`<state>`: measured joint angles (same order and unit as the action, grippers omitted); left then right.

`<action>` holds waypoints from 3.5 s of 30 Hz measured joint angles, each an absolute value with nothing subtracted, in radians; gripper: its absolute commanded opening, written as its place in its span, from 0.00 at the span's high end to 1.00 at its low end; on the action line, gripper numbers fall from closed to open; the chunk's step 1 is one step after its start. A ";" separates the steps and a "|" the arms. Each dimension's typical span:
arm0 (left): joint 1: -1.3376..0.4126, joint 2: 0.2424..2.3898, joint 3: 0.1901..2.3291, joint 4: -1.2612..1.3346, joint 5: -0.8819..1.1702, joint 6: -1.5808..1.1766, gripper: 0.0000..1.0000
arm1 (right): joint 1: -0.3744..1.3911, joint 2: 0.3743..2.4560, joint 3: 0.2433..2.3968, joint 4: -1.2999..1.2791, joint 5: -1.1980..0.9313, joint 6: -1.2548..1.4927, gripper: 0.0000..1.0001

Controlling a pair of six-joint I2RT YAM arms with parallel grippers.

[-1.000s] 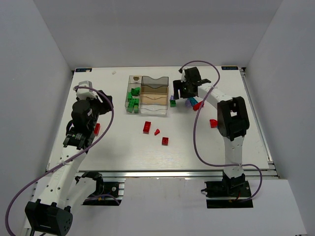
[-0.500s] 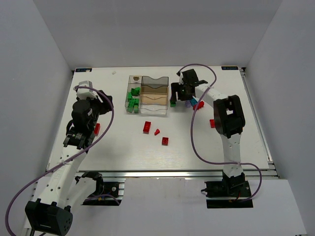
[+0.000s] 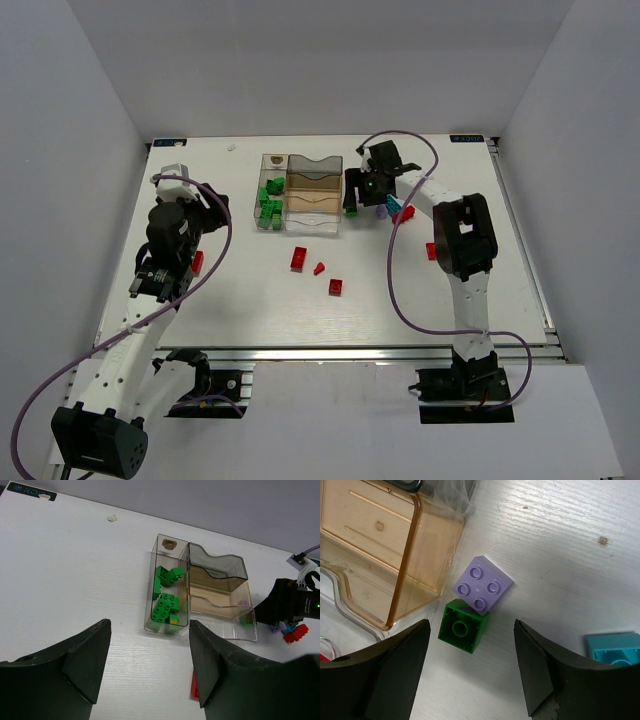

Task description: Sort the legos into containers by color

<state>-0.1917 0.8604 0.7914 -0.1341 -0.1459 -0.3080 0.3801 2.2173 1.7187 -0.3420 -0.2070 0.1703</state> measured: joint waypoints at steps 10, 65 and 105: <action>-0.192 0.860 0.791 -0.134 -0.146 -0.308 0.27 | 0.410 2.218 1.705 -0.330 -0.126 0.177 0.33; -0.192 0.867 0.791 -0.133 -0.175 -0.307 0.27 | 0.796 2.348 2.111 -0.112 -0.197 -0.270 0.55; -0.018 1.409 0.900 -0.367 -0.318 -0.189 0.17 | 0.504 1.285 1.084 -0.437 -1.082 -0.332 0.18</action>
